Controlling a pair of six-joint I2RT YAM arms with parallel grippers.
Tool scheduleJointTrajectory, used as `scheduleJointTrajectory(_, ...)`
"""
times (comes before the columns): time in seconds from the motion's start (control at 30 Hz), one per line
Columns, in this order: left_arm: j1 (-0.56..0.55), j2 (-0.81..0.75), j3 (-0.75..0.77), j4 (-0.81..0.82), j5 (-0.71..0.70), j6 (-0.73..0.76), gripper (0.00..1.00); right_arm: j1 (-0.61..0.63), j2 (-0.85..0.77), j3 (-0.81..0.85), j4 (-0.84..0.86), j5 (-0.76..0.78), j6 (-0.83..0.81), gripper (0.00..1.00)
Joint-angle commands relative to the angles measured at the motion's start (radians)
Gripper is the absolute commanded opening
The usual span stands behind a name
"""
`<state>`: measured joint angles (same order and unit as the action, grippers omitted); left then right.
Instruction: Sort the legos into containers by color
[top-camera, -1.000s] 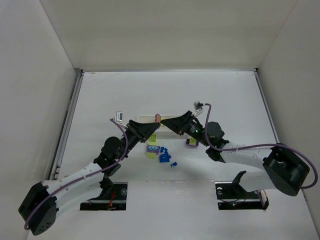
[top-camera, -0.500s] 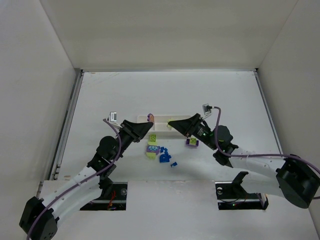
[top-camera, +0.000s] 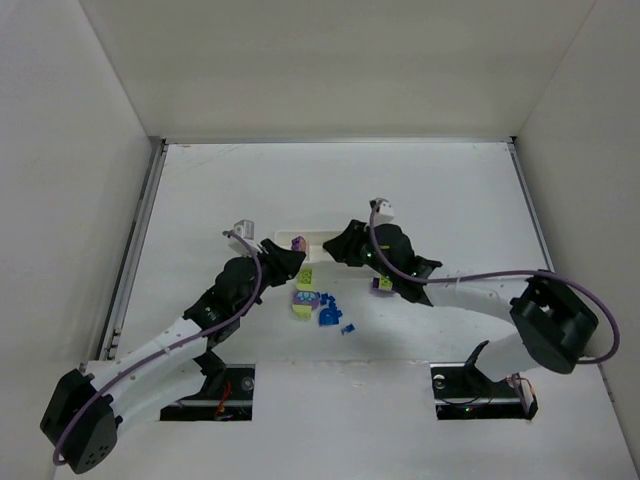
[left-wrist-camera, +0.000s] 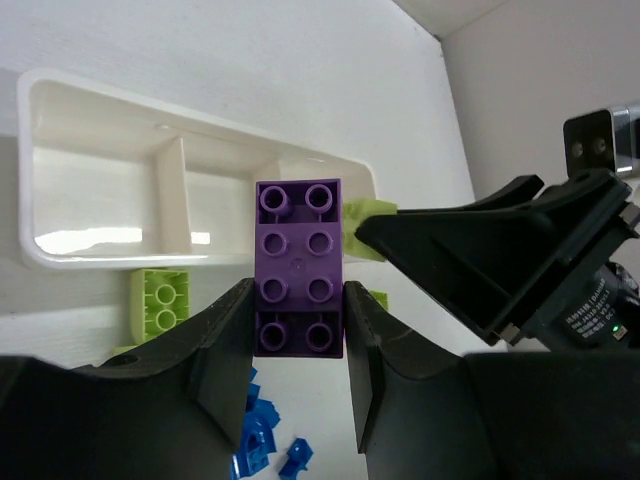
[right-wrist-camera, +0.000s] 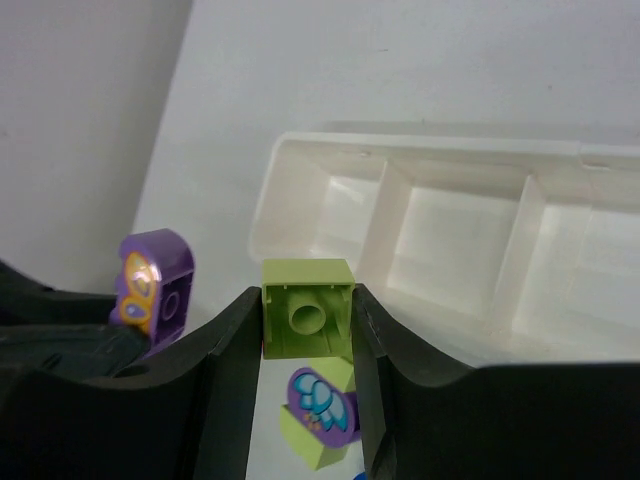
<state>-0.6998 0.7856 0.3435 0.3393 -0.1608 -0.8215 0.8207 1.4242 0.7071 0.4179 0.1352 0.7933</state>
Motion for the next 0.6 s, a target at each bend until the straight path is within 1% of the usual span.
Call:
scheduleJointTrajectory(0.0,-0.013,0.006,0.057,-0.006,-0.068,0.071,0.17,0.014,0.073,0.09,-0.057,0.072,-0.091,0.36)
scheduleJointTrajectory(0.07,-0.014,0.015,0.061,-0.019,-0.074,0.074,0.18,0.022,0.122,0.121,-0.065,0.087,-0.1,0.37)
scheduleJointTrajectory(0.13,-0.014,0.021,0.066,-0.034,-0.074,0.09,0.18,0.025,0.157,0.141,-0.07,0.11,-0.106,0.41)
scheduleJointTrajectory(0.27,-0.005,0.035,0.061,-0.039,-0.079,0.097,0.18,0.031,0.189,0.163,-0.071,0.129,-0.109,0.59)
scheduleJointTrajectory(0.37,0.001,0.064,0.084,-0.059,-0.074,0.113,0.18,0.036,0.157,0.164,-0.071,0.135,-0.12,0.65)
scheduleJointTrajectory(0.5,0.001,0.138,0.132,-0.088,-0.077,0.131,0.18,0.047,0.04,0.117,-0.071,0.161,-0.124,0.67)
scheduleJointTrajectory(0.57,0.001,0.179,0.167,-0.114,-0.08,0.151,0.19,0.056,-0.037,0.075,-0.07,0.179,-0.128,0.64)
